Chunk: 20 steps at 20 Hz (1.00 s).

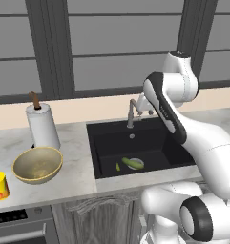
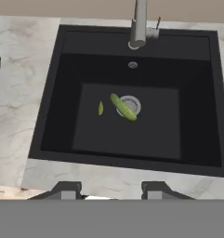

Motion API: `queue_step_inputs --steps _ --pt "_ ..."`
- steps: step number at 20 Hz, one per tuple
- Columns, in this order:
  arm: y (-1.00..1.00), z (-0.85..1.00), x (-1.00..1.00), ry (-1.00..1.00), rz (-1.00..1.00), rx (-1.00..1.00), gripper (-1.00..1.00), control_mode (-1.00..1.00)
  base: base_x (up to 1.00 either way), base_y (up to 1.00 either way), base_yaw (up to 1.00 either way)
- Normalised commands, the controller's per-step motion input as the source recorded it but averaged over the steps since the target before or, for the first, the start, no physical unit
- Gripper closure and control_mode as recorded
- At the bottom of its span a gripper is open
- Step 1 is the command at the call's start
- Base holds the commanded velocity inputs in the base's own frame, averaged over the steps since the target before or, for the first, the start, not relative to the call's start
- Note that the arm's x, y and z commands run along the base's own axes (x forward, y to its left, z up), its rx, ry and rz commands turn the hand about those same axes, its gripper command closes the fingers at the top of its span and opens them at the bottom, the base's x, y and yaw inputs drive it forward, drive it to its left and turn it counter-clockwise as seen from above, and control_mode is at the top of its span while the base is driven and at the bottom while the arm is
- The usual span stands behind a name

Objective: Remove the lemon wedge and cucumber from the sink. Then move the bowl and cup from the counter to the sink for washing.

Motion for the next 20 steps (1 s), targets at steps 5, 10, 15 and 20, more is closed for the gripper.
queue_step_inputs --steps 5,10,15,20 --pt "0.0 0.0 0.0 -0.01 0.0 0.0 -1.0 -1.0 0.0 0.0 0.0" --pt "0.0 0.0 -0.03 0.0 0.0 0.0 -1.0 -1.0 0.0 0.0 0.0" --pt "-0.09 0.0 -0.18 -0.08 -0.04 0.01 -1.0 -1.0 0.0 0.0 0.0" --pt "-0.16 -0.01 -0.25 -0.14 -0.04 0.06 -1.0 -1.0 0.0 0.0 0.0"
